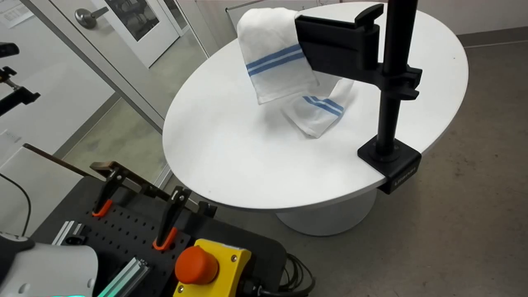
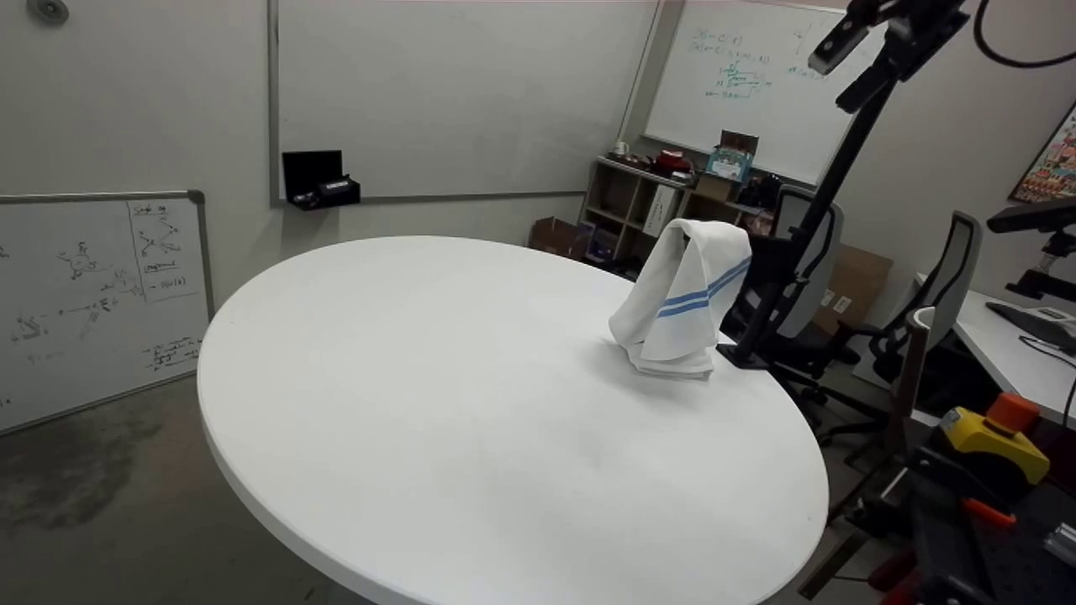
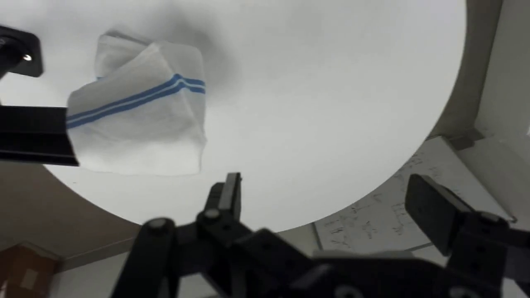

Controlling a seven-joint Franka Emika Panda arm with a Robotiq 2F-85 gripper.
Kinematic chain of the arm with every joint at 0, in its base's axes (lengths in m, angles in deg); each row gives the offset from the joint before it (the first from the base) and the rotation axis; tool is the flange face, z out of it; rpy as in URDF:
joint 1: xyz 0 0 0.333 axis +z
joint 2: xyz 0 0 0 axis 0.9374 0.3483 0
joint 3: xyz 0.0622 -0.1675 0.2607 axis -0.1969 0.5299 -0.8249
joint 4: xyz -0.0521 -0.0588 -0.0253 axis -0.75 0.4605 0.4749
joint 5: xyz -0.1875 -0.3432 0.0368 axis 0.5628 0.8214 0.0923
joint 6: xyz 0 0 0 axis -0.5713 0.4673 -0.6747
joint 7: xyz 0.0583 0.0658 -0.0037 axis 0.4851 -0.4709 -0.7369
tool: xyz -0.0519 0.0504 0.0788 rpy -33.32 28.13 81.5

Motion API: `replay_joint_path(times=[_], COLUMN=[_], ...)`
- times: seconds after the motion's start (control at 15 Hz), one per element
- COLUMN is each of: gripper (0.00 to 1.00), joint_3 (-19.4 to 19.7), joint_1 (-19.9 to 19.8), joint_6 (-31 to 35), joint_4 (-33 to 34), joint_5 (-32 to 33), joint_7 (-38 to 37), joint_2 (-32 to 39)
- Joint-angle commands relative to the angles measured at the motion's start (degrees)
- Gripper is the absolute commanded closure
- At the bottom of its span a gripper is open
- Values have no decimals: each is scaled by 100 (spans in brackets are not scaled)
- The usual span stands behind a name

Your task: Take the white cloth from the black hanger and place it on the table

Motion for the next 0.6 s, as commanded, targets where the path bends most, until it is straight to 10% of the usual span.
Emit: replay_joint_path(times=[0.0,0.53], gripper=[0,0], joint_3=[-120,109], joint_1=[-613,-1007], joint_6=[152,280], joint_4=[470,1255], joint_5=[695,1604], joint_7=[-691,-1432], joint_2=[870,2187])
